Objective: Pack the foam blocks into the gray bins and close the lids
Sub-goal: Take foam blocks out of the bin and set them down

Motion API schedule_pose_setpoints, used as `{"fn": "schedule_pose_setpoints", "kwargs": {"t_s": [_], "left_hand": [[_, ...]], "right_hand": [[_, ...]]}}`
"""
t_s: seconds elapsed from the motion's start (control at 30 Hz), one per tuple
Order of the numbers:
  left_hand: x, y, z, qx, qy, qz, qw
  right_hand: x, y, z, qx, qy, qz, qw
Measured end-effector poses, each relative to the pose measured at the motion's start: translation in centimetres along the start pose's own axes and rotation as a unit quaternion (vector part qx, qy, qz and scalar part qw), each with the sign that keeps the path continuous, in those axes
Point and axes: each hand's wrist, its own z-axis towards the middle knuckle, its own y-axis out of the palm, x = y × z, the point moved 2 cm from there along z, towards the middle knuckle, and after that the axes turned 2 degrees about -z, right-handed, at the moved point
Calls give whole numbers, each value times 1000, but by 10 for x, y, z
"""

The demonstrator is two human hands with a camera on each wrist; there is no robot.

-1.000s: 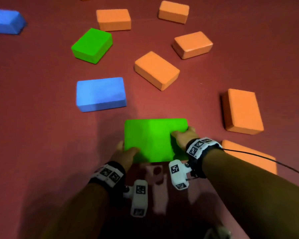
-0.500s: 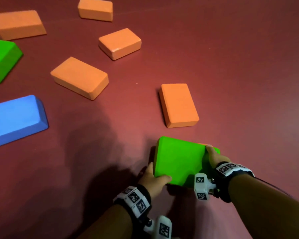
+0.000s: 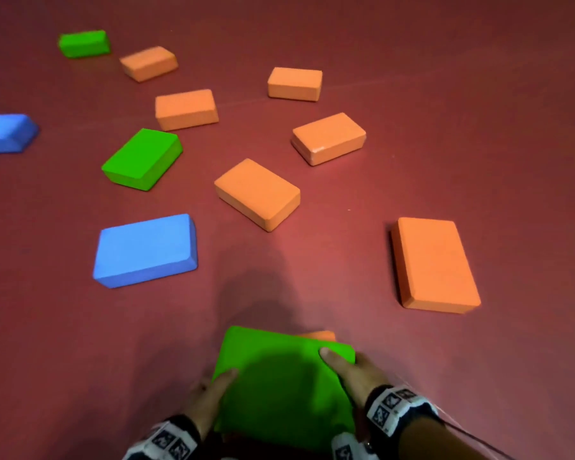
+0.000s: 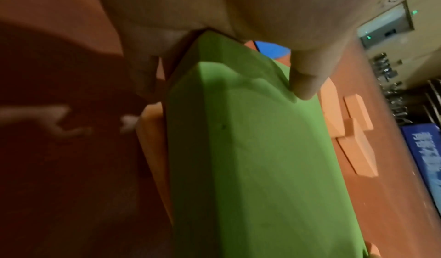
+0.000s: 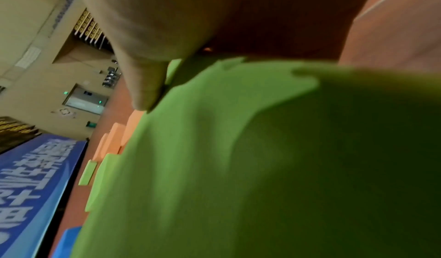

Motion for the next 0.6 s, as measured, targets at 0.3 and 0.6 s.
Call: {"fn": "schedule_pose_setpoints", "kwargs": {"t_s": [0.3, 0.6], "left_hand": [[-21, -106, 19, 60, -20, -77, 995], [144, -209, -111, -55, 27, -149, 987]], "right_hand": [[-88, 76, -28, -19, -52, 53, 997], [-222, 76, -195, -25, -85, 52, 995]]}}
